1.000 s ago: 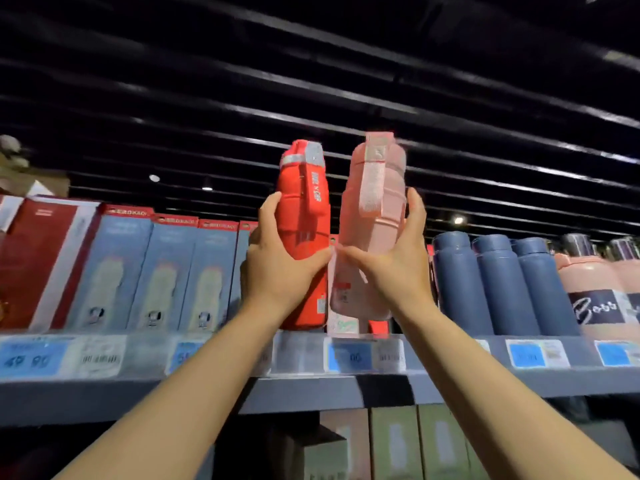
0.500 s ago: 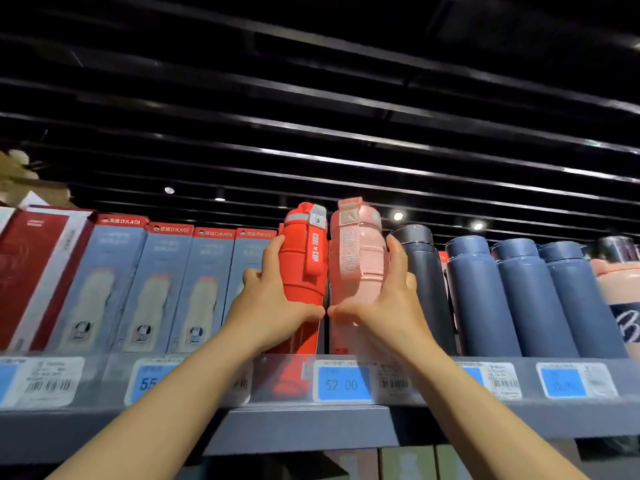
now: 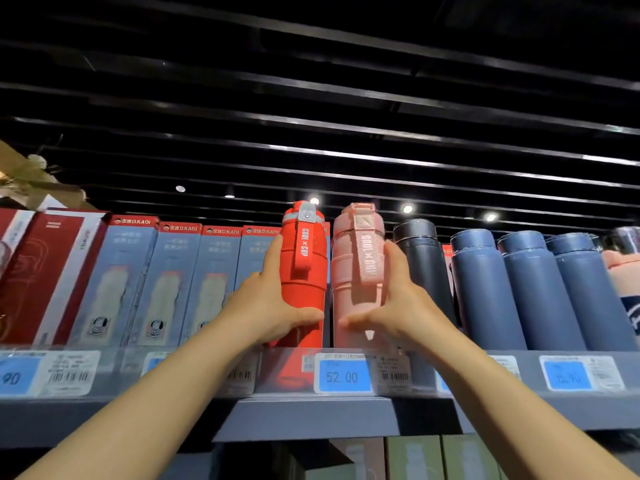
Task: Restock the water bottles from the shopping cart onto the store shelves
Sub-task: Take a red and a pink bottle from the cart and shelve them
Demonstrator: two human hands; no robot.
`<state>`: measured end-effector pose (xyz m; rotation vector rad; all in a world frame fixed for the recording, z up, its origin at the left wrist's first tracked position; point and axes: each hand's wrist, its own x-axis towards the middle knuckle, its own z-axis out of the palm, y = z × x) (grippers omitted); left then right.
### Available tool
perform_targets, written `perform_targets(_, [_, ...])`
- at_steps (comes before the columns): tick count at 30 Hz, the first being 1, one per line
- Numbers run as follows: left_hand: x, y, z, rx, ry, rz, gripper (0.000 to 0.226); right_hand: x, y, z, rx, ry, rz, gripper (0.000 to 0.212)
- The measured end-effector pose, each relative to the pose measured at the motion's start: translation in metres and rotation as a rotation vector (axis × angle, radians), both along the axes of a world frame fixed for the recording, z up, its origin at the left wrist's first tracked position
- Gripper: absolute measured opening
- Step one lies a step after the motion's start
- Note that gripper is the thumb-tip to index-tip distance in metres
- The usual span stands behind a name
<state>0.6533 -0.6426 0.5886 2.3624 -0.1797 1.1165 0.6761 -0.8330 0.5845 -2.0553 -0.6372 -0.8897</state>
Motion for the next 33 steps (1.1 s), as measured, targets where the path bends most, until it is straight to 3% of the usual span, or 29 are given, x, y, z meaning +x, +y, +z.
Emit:
perform_targets(11, [0.018, -0.006, -0.003, 0.007, 0.044, 0.082, 0.127, 0.021, 0.012, 0.000, -0.164, 0.046, -0.186, 0.128])
perform_targets(15, [0.009, -0.008, -0.005, 0.056, 0.130, 0.130, 0.143, 0.021, 0.010, 0.001, -0.142, 0.056, -0.120, 0.132])
perform_targets(24, [0.011, -0.016, -0.005, 0.031, 0.139, 0.143, 0.139, 0.031, 0.011, 0.000, -0.121, 0.066, -0.112, 0.135])
perform_targets(30, [0.005, -0.015, -0.012, 0.004, 0.079, 0.186, 0.132, 0.020, 0.011, -0.009, -0.127, 0.023, -0.218, 0.123])
perform_targets(33, [-0.001, -0.017, -0.017, 0.049, -0.093, 0.270, 0.104, 0.007, 0.008, -0.018, -0.136, -0.090, -0.233, 0.106])
